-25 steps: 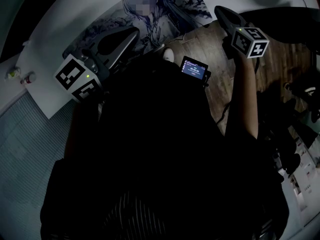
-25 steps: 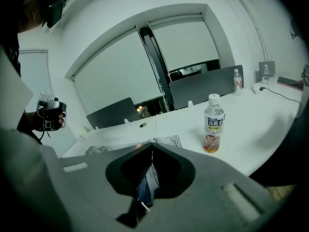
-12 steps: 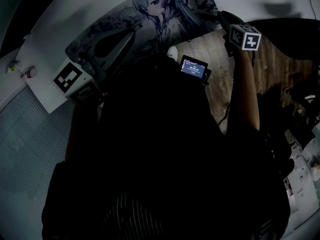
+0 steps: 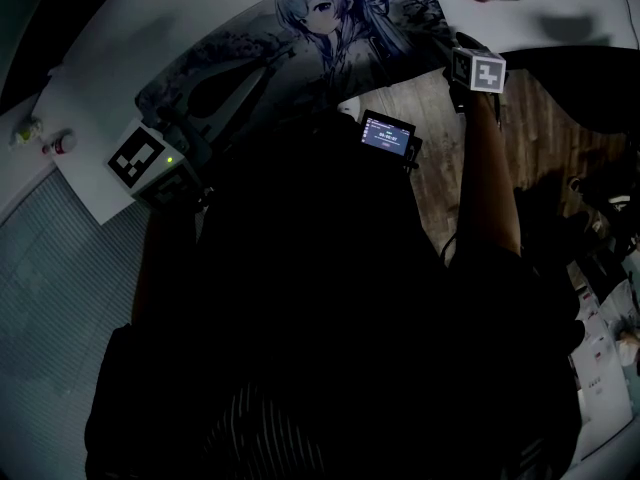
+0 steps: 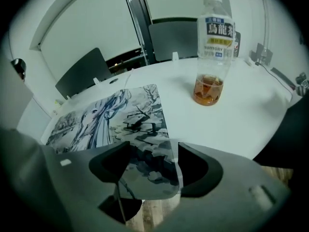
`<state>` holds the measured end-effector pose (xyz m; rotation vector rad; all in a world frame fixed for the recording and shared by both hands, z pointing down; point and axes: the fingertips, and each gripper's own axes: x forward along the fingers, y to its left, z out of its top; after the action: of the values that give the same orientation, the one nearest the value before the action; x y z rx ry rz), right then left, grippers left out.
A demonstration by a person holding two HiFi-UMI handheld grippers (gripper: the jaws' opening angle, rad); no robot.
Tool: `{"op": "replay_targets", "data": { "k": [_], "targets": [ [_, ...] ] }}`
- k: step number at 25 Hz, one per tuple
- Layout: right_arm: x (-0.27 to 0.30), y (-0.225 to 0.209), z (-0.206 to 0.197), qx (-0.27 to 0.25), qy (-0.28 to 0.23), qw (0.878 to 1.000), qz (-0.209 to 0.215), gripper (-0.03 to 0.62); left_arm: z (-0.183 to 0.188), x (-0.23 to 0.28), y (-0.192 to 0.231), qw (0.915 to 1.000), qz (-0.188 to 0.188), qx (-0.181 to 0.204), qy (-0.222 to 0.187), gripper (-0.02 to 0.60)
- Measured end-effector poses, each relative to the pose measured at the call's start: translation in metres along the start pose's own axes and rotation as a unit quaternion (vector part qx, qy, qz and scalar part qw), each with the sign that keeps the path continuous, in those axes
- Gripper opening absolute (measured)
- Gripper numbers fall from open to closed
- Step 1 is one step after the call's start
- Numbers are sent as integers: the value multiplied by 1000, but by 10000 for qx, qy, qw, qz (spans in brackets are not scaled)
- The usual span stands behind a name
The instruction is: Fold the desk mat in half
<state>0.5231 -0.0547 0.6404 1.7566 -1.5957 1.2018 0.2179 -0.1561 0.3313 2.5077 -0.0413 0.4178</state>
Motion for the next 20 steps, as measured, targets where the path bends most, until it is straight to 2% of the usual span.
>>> {"op": "replay_targets", "data": {
  "k": [3, 9, 12, 18, 20],
  "targets": [
    [6, -3, -11, -4, 173, 9997, -154, 327, 0, 1, 0, 10000, 8, -19, 14, 9],
    [10, 1, -13, -140, 148, 9989, -426, 322, -2, 1, 1, 10000, -7, -62, 51, 9],
    [11, 8, -13, -181, 121, 9989, -416, 279, -3, 1, 0, 9999, -29, -60, 75, 9],
    [25, 40, -10, -473, 409, 9980, -85, 49, -6, -1, 1, 9999, -5, -53, 92, 9],
    [31, 45, -10, -571, 515, 9970, -45, 23, -7, -2, 3, 10000, 16, -46, 80, 9]
  ]
}}
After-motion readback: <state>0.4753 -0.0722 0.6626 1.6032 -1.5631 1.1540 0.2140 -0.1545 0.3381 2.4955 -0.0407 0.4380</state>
